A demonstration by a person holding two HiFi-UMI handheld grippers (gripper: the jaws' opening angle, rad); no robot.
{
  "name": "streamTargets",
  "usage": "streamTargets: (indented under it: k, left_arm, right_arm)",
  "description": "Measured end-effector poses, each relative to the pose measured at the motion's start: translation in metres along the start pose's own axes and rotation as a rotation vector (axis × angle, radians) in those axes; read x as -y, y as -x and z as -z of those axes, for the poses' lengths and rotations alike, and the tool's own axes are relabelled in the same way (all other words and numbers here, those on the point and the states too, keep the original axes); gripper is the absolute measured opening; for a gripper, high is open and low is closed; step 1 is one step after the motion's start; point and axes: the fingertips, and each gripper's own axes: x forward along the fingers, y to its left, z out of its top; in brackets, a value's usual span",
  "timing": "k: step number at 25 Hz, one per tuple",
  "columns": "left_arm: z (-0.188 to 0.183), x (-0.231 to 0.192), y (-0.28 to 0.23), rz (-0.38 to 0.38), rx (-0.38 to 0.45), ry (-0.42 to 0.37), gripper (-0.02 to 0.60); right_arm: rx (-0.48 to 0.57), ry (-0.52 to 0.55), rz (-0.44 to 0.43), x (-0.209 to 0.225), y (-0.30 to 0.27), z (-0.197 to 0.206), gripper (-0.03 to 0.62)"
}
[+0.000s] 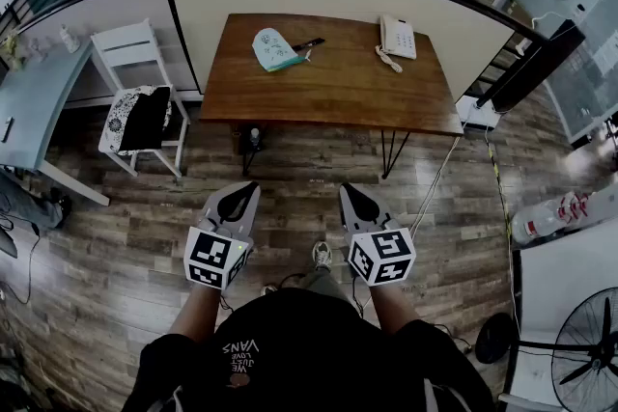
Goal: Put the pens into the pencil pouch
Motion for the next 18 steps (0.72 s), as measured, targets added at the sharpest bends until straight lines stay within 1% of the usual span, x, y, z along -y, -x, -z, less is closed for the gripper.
streamTargets:
  k: [3,6,10,13,14,15,16,17,18]
  left_arm:
    - [-0.009,-0.003,-0.02,-0.005,0.015,0.006,0.011]
    - [-0.013,-0.006,-0.038,-0.02,0.042,0.005,0.011]
    - [-0.013,-0.007,-0.068,-0.033,0.013,0.024,0.012]
    - [-0.02,-0.007,-0.094,-0.036,0.017,0.036,0.02]
    - [-0.022,-0.007,-0.103,-0.04,0.018,0.039,0.024]
    - [-0.024,-0.006,-0.112,-0.046,0.018,0.043,0.058]
    - [-0.026,-0.005,-0.121,-0.053,0.016,0.049,0.127]
    - [-0.027,-0.004,-0.131,-0.061,0.012,0.053,0.155]
    - [-0.028,-0.003,-0.14,-0.068,0.008,0.055,0.155]
  right_arm:
    - [0.005,0.001,-0.018,0.015,-0.012,-0.006,0.012]
    - [0.017,-0.005,-0.054,0.027,-0.024,-0.009,0.012]
    - [0.019,-0.004,-0.093,0.049,-0.043,-0.014,0.014]
    - [0.014,0.001,-0.114,0.071,-0.059,-0.018,0.015]
    - [0.013,0.002,-0.127,0.079,-0.063,-0.019,0.026]
    - [0.011,0.003,-0.14,0.087,-0.067,-0.02,0.054]
    - [0.007,0.006,-0.154,0.095,-0.071,-0.021,0.103]
    - [0.0,0.01,-0.167,0.103,-0.074,-0.022,0.127]
    - [-0.006,0.015,-0.179,0.11,-0.078,-0.022,0.127]
